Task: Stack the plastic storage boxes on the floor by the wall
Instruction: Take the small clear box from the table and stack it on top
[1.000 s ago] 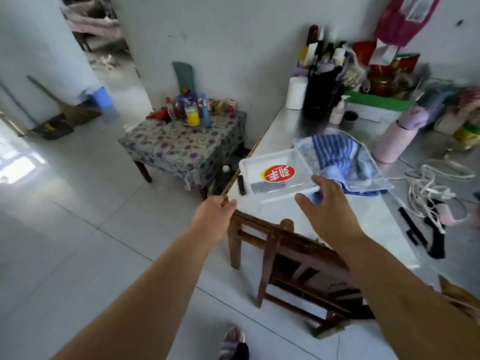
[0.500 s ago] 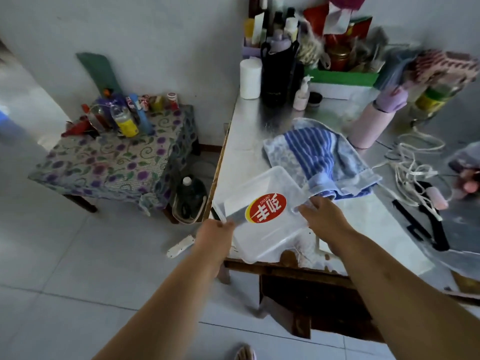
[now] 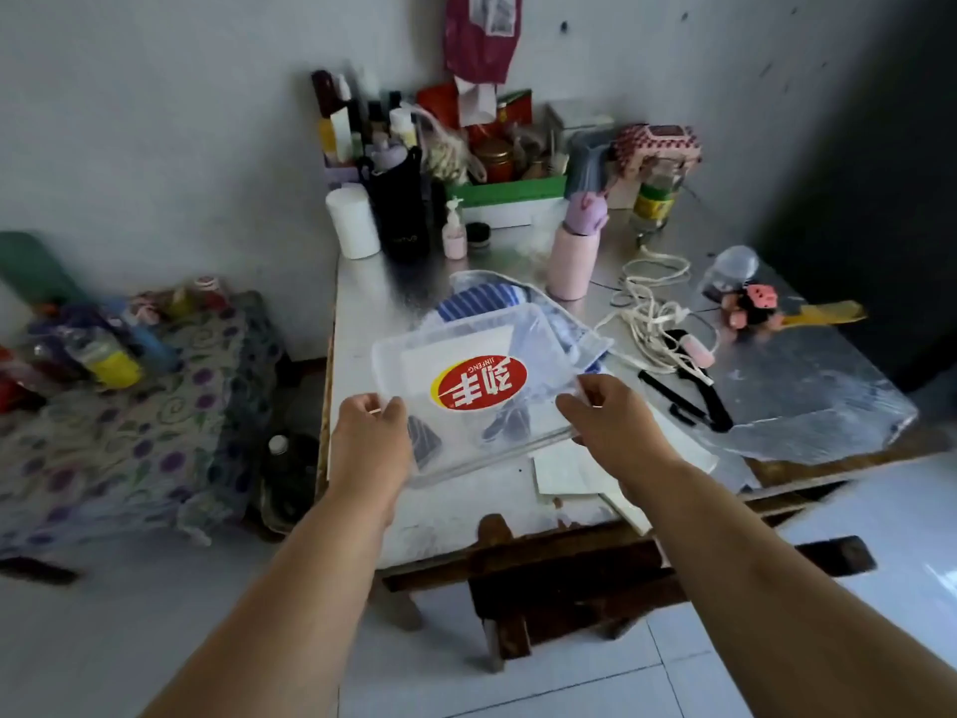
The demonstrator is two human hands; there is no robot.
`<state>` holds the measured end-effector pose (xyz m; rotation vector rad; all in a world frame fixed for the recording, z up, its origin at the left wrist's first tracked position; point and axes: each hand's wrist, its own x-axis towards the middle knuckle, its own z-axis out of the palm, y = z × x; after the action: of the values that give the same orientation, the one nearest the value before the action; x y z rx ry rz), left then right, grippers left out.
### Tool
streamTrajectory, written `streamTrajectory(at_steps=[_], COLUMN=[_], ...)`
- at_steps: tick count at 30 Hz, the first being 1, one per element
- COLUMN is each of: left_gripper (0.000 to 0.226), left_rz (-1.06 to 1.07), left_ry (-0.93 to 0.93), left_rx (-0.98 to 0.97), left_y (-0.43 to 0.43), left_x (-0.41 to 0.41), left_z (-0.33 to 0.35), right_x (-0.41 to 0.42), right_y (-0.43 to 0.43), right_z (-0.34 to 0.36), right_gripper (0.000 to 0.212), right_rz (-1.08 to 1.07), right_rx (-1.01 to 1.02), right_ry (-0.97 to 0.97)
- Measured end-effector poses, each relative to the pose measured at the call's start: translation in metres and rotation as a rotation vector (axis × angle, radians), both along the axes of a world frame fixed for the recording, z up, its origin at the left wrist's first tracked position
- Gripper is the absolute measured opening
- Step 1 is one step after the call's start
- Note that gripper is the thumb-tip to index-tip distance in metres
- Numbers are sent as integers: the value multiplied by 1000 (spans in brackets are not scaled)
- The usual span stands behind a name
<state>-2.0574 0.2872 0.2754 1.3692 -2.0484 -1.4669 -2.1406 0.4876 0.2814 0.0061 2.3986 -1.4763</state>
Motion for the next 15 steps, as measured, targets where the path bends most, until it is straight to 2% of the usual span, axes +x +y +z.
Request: streamTrajectory(at_steps=[2, 6, 9, 11, 13, 15], left_gripper=[32, 22, 26, 31, 22, 23], left_rz=[-61, -205, -311, -377, -438, -527], left_ry=[15, 100, 169, 196, 223, 255], left_rx=[-48, -132, -120, -126, -124, -85], left_y=[25, 74, 129, 176, 223, 278], left_x=[-7, -15, -12, -5, 5, 19], left_z=[16, 44, 70, 85, 96, 105], right_x=[7, 22, 38, 56, 77, 106], right_y=[29, 89, 149, 195, 239, 293], right_z=[13, 36, 55, 67, 77, 83], right_gripper=[10, 18, 14, 23, 25, 23], right_rz=[-66, -160, -230, -299, -370, -457], right_rx=[-30, -41, -56, -77, -81, -109], right_ry=[27, 84, 139, 172, 209, 243])
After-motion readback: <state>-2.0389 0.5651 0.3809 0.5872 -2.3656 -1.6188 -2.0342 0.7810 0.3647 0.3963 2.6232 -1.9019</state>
